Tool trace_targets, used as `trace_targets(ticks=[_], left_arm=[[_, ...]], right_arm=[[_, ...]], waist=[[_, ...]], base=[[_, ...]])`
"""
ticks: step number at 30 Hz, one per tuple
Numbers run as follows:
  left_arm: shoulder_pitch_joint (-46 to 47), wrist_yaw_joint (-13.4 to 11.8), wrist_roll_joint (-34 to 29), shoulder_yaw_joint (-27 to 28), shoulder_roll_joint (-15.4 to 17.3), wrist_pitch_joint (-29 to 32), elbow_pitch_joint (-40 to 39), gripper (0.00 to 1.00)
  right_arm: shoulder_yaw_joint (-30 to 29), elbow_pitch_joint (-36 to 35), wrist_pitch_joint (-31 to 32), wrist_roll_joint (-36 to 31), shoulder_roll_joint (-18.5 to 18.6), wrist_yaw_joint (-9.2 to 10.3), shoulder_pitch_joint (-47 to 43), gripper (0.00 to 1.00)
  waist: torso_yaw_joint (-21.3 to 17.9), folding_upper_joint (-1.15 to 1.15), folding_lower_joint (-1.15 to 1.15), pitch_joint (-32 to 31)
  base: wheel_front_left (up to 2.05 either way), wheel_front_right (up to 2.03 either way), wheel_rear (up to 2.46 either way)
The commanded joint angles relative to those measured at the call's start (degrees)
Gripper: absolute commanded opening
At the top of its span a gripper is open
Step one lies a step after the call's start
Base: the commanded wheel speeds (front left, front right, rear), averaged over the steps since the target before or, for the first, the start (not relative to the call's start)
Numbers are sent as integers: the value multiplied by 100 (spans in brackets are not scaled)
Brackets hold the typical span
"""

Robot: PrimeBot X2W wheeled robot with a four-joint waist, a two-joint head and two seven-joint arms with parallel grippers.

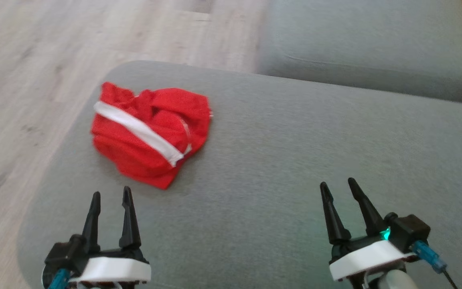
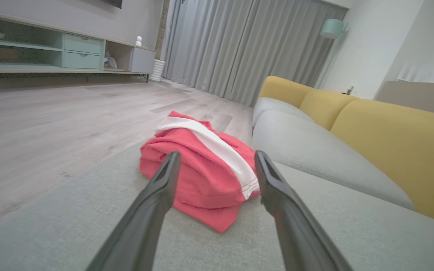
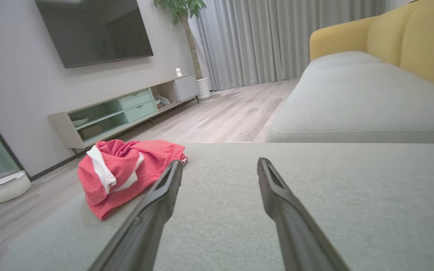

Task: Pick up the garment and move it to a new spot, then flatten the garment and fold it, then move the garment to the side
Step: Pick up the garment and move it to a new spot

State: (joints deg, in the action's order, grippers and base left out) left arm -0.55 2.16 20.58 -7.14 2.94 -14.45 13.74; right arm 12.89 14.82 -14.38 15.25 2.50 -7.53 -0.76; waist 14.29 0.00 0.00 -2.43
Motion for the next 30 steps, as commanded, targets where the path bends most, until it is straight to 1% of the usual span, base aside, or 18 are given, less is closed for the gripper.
trace_targets(ticks=[1,8,14,19,25,27,30], left_arm=[[74,-18,-112,222,-6,-55,-185,100],[-59,1,-190,284,-6,-55,-202,100],[-110,-17,-179,305,-6,-55,-228,100],[-60,23,-247,331,-6,-55,-217,100],[482,153,-386,203,29,-49,36,100],[877,197,-444,134,110,56,276,100],[1581,270,-509,19,258,414,713,100]], right_arm=[[204,-223,-62,74,38,4,131,100],[460,-270,-62,224,38,4,103,100],[623,-261,-62,293,38,4,100,100],[691,-271,-62,310,38,4,136,100],[640,-299,-62,211,38,4,202,100],[639,-299,-62,147,38,4,249,100],[625,-294,-62,60,38,4,362,100]], waist=[[373,0,0,-99],[795,0,0,-166],[918,0,0,-176],[853,0,0,-106],[708,0,0,169],[619,0,0,337],[464,0,0,632]], base=[[0,0,0],[0,0,0],[0,0,0],[0,0,0],[0,0,0],[0,0,0],[0,0,0]])
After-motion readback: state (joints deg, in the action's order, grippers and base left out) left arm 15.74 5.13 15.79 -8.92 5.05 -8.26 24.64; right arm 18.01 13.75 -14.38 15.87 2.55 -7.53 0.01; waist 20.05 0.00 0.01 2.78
